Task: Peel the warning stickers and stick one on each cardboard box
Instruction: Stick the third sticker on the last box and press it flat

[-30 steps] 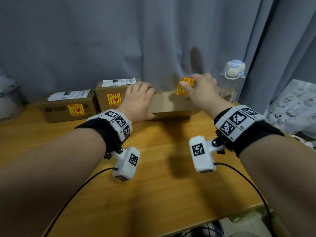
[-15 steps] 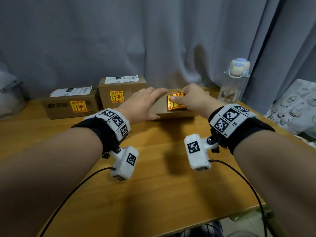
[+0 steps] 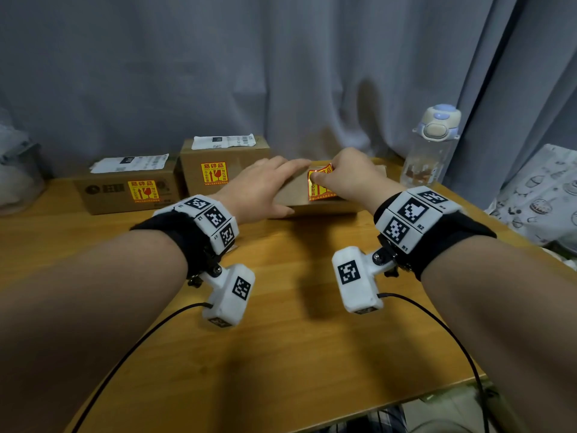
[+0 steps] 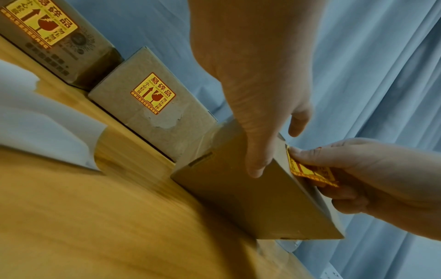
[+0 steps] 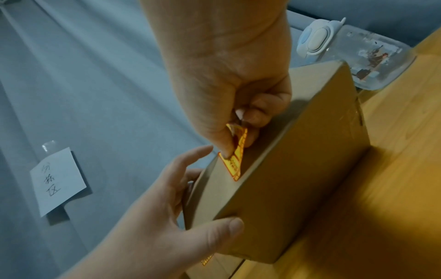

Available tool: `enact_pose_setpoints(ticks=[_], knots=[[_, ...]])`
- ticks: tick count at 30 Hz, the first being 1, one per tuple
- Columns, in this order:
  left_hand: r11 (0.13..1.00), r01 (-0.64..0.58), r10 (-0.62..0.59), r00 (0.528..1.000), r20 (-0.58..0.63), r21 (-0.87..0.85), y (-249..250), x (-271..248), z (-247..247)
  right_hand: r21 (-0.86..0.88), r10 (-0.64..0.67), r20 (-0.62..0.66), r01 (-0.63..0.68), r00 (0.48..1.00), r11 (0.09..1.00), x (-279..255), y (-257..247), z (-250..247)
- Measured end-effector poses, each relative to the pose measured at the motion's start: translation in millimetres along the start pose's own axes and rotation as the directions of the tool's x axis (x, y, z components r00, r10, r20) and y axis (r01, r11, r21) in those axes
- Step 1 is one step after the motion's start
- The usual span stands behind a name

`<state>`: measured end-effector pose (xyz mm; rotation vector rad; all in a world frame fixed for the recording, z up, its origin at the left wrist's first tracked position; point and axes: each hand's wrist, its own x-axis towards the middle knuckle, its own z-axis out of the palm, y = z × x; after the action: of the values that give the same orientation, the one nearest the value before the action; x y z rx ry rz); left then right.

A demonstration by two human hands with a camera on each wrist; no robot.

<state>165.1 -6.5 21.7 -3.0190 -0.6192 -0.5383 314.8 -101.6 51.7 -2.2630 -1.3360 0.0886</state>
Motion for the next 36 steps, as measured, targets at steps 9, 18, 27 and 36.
enact_pose_setpoints(ticks=[9, 18, 27, 36], knots=[[1.000, 0.003, -0.003, 1.000, -0.002, -0.005, -0.3, 0.6, 0.7, -0.040, 0.008, -0.045, -0.010, 0.999, 0.999, 5.4, 1.4, 4.2], [1.000, 0.005, -0.005, 1.000, 0.013, -0.016, -3.1, 3.7, -0.8, -0.209, -0.051, -0.011, 0.048, 0.999, 0.977, -3.2, -3.7, -0.5], [1.000, 0.010, -0.010, 1.000, 0.024, 0.000, -4.0, 3.3, -1.3, -0.227, -0.098, -0.198, 0.051, 0.975, 0.973, -10.0, -4.0, 9.6], [0.999, -0.015, 0.012, 0.998, 0.056, 0.036, -7.5, 4.8, -3.0, -0.225, -0.103, -0.366, 0.019, 0.925, 0.974, -7.3, 22.4, 17.0]])
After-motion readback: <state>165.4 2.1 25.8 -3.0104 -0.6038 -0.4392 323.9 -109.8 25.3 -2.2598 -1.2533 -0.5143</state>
